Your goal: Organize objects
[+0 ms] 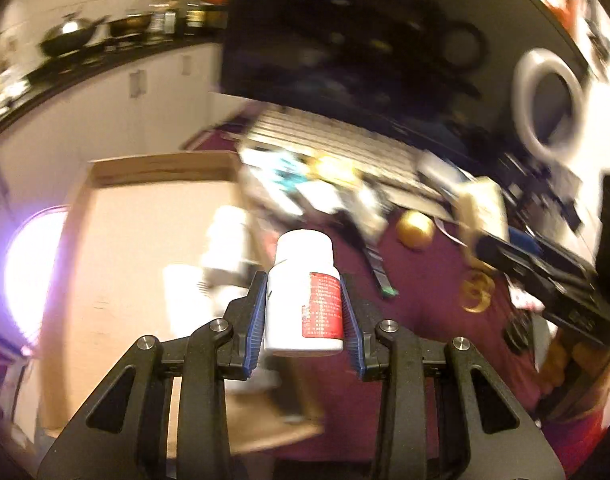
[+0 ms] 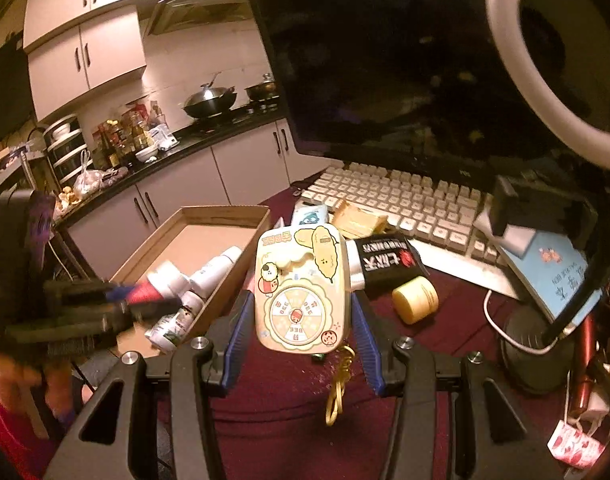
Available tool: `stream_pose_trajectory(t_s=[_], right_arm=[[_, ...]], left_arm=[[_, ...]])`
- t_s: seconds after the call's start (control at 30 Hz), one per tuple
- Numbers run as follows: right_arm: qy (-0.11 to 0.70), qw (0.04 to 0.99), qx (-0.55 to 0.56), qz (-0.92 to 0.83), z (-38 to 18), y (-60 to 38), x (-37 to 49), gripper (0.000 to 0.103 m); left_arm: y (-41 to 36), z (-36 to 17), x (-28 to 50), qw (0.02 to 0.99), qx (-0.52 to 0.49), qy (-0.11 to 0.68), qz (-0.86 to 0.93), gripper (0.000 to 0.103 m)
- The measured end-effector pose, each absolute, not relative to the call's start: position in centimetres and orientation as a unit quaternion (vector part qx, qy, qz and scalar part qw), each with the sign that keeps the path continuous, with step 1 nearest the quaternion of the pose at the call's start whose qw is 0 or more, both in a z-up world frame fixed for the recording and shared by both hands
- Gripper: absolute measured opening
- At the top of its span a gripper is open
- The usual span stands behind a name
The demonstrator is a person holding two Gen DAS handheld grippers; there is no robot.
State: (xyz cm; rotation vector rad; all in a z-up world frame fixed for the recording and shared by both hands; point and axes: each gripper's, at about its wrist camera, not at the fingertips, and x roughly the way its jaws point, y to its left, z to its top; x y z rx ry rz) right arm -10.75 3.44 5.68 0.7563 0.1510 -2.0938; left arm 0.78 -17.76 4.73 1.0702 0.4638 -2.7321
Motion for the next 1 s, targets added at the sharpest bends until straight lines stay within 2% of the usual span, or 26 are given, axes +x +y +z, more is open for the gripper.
stream_pose_trajectory(t_s=[0.23,0.5,0.67,1.0], right_arm=[[0.066,0.467,0.304,-0.828,6.2,0.7,-10.6,0.048],[0.078,0.496,0.308,-0.808,6.6,-4.0,-10.7,0.048],[0.085,0.512,0.307,-0.798,7.1,-6.9,-11.3,0.048],[0.039,0.543,0.371,-0.752,5.7,-15.8,-15.7,0.048]], left_arm=[[-24.6,2.6,1.9,0.174,0.371,0.191,-0.892,0.034],[-26.1,0.5,0.9,0.172,0.4,0.195,-0.879,0.034],[-27.6,1.2,-0.1,0.17,0.399,0.209,-0.877,0.034],[-30.0,0.1,-4.1,0.159,0.43,0.242,-0.855,0.034]])
